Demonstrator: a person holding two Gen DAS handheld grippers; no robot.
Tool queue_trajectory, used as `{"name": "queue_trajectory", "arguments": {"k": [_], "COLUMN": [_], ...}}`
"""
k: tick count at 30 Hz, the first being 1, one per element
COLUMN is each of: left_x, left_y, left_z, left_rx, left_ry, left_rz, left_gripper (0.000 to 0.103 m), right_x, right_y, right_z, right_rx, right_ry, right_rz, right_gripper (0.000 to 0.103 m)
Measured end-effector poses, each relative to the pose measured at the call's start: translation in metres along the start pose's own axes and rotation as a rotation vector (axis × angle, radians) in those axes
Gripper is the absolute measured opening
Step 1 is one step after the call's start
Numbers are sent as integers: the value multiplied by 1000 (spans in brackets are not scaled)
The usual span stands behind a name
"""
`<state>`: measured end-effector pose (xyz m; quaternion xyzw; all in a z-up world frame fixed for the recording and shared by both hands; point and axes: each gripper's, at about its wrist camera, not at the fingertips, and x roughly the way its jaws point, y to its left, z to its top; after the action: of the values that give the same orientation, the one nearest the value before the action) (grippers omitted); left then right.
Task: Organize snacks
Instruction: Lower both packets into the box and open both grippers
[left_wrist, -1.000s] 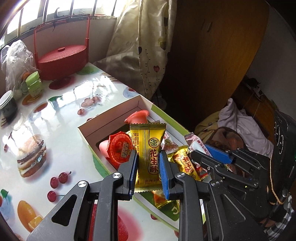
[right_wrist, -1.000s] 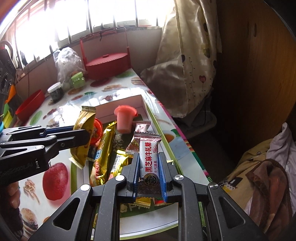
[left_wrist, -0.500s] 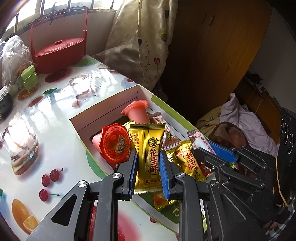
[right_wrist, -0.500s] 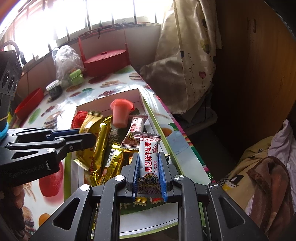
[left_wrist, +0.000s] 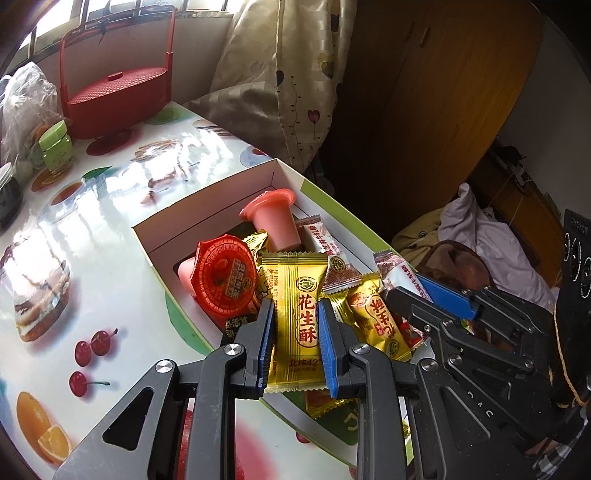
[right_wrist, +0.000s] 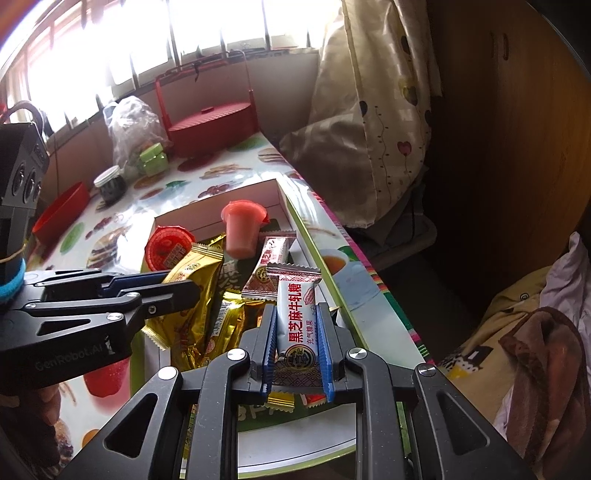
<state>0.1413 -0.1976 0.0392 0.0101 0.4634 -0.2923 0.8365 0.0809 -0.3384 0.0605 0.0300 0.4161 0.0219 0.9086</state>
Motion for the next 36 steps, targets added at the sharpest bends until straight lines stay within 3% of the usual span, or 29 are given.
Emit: {"name": "queue_trajectory", "arguments": {"k": [12,19,24,27,36], "left_x": [1,0,-2,-4,-9], "left_y": [1,1,1,0,1], "left_z": [-1,-1,-2,-2,-3], "left_rx": [-8,-11,-13,-13,-13], "left_ry": [5,5,1,-5,-13], "left_rz": [-10,-19,-22,-23,-5], "left_gripper": [25,36,38,45,45], "right_x": [0,1,1,1,0], "right_y": [0,2,3,4,5], "right_z": [-1,-2,-2,-2,-2], "right_rx": [-5,-11,-13,-14,-19], "right_ry": [0,4,7,8,5], "right_rz": [2,-2,-10,-13,-17], "right_gripper": [23,30,31,31,36]}}
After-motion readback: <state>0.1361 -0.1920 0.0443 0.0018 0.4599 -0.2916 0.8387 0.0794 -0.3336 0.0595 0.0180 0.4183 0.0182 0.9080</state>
